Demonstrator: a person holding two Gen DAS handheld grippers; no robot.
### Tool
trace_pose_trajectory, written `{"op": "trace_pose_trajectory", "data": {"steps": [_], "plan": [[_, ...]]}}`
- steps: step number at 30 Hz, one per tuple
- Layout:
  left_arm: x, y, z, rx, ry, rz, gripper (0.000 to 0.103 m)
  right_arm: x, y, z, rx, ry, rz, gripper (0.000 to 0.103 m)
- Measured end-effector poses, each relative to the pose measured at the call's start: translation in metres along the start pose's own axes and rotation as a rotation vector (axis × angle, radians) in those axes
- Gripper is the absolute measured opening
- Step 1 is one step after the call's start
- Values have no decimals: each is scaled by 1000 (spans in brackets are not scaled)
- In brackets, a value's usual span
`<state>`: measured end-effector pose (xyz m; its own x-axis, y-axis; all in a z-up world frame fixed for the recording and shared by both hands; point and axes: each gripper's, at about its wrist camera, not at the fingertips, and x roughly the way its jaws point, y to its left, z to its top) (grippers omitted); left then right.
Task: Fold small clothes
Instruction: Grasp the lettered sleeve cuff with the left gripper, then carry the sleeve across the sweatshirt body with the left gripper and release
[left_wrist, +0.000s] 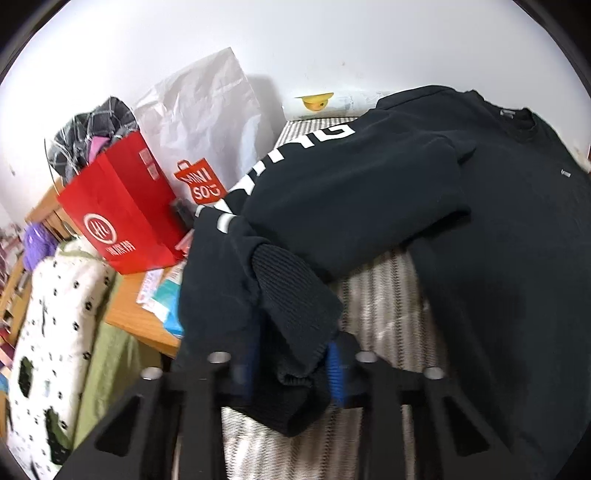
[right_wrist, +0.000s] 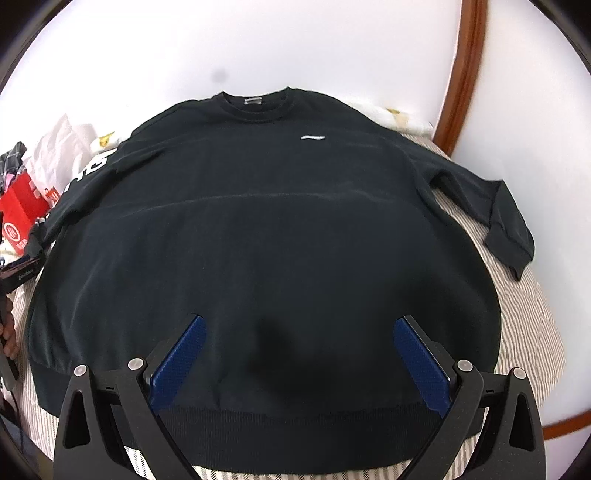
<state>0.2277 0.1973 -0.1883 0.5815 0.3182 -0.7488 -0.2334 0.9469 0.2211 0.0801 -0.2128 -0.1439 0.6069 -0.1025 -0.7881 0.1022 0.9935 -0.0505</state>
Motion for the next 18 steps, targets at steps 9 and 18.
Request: {"op": "trace_pose_trajectory", "data": {"steps": [9, 18], "plan": [[-56, 9, 36, -81, -64, -153, 14, -21, -17, -2, -8, -31, -2, 100], [-130, -91, 108, -23, -162, -324, 14, -34, -72, 15, 2, -79, 62, 100]]}}
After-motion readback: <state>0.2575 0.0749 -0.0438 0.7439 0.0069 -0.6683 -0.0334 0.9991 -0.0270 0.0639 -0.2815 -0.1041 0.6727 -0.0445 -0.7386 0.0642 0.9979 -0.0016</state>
